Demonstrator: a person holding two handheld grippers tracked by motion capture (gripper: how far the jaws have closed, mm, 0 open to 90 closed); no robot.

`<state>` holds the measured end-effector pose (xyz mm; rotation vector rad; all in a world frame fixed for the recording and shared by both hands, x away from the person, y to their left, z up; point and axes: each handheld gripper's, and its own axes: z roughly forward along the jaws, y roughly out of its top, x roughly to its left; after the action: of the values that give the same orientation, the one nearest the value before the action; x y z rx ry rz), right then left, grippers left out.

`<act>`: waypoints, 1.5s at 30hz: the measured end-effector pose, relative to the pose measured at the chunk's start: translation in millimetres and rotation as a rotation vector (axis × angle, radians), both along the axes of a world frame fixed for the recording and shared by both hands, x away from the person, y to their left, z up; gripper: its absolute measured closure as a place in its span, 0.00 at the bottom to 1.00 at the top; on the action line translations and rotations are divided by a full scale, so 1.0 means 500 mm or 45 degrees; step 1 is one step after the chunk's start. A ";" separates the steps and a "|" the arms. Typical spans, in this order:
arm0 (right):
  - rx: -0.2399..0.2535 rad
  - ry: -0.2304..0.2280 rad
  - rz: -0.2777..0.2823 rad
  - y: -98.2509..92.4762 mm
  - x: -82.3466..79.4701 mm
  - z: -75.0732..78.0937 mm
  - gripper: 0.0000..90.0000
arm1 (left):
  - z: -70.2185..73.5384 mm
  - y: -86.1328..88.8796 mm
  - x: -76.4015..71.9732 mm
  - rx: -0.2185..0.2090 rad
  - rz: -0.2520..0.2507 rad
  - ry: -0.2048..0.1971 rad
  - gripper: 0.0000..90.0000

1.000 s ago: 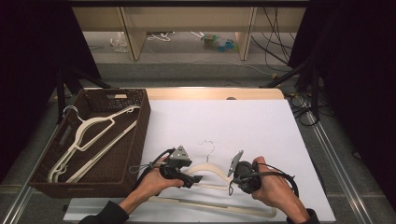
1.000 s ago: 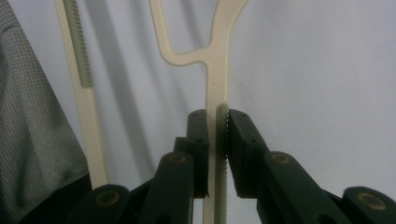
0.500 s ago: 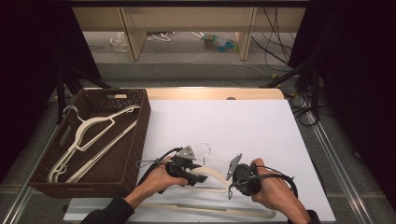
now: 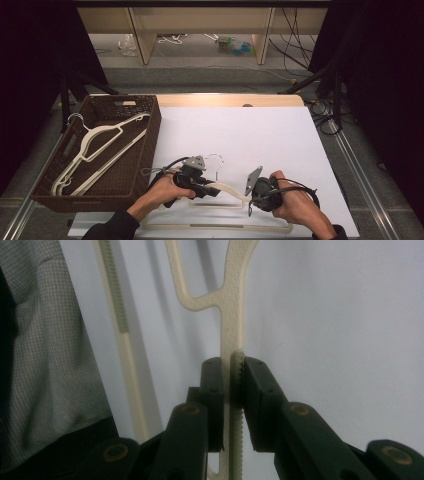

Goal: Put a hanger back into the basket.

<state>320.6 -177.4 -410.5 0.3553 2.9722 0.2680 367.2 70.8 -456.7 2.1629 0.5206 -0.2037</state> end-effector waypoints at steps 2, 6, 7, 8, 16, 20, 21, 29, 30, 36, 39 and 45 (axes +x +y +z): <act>0.014 0.012 -0.009 -0.005 0.001 -0.004 0.90 | 0.006 0.000 -0.004 0.001 0.003 0.005 0.78; 0.078 0.048 -0.025 -0.010 -0.006 0.001 0.90 | 0.011 0.004 -0.007 -0.026 -0.024 0.034 0.80; 0.086 0.047 -0.025 -0.012 -0.007 0.002 0.90 | 0.012 0.007 -0.006 -0.030 -0.040 0.040 0.80; 0.093 0.043 -0.022 -0.013 -0.008 0.002 0.90 | 0.014 0.009 -0.006 -0.027 -0.035 0.059 0.80; 0.109 0.056 -0.022 -0.021 -0.014 0.008 0.86 | 0.026 0.016 -0.016 -0.061 -0.083 0.094 0.85; 0.140 0.053 -0.043 -0.028 -0.014 0.013 0.79 | 0.040 0.018 -0.027 -0.064 -0.111 0.077 0.89; 0.143 0.058 -0.052 -0.030 -0.015 0.017 0.78 | 0.046 0.018 -0.031 -0.069 -0.116 0.081 0.90; 0.272 -0.025 -0.170 -0.049 -0.014 0.043 0.58 | 0.071 0.009 -0.054 -0.085 -0.084 0.029 0.95; 0.292 -0.030 -0.172 -0.051 -0.013 0.045 0.58 | 0.072 0.011 -0.051 -0.082 -0.071 0.022 0.95; 0.381 -0.085 -0.247 -0.065 -0.011 0.066 0.50 | 0.082 0.030 -0.042 -0.145 0.095 0.055 0.95; 0.424 -0.144 -0.296 -0.072 -0.017 0.074 0.48 | 0.091 0.048 -0.036 -0.180 0.151 0.084 0.95; 0.480 -0.171 -0.316 -0.078 -0.027 0.073 0.46 | 0.116 0.094 -0.037 -0.281 0.289 0.134 0.95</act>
<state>306.8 -216.3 -373.9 0.7091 2.6982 0.7897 348.4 117.7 -398.8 1.8696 0.7627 -0.2389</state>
